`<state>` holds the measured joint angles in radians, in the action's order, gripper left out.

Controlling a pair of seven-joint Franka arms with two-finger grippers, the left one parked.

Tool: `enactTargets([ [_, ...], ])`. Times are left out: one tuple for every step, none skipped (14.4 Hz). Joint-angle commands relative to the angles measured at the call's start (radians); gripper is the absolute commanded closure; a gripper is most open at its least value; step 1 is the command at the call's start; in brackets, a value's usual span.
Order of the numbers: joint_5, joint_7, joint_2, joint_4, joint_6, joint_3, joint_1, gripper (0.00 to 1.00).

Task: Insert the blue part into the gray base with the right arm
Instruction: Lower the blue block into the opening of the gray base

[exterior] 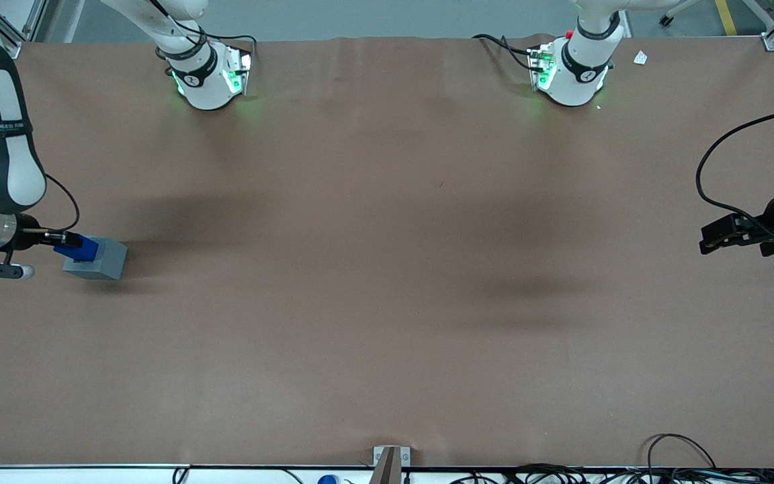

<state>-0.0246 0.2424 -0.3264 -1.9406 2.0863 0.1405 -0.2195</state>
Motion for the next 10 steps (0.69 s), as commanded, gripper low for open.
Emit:
enactTargets([
  [-0.014, 0.008, -0.008, -0.005, 0.011, -0.007, -0.004, 0.95],
  [-0.015, 0.009, -0.013, -0.005, 0.011, -0.007, -0.004, 0.95],
  [-0.015, 0.009, -0.014, -0.005, 0.009, -0.007, -0.003, 0.95],
  [-0.014, 0.014, -0.014, -0.005, 0.009, -0.007, -0.003, 0.95],
  [-0.015, 0.026, -0.016, -0.005, 0.009, -0.007, -0.001, 0.95],
  [-0.014, 0.038, -0.023, -0.005, 0.009, -0.007, -0.003, 0.95],
  [-0.015, 0.044, -0.028, 0.0, 0.009, -0.007, -0.004, 0.95],
  [-0.015, 0.044, -0.034, 0.011, 0.006, -0.007, -0.004, 0.95],
  [-0.014, 0.044, -0.04, 0.018, 0.003, -0.007, -0.004, 0.95],
  [-0.015, 0.044, -0.043, 0.029, 0.0, -0.007, -0.004, 0.95],
])
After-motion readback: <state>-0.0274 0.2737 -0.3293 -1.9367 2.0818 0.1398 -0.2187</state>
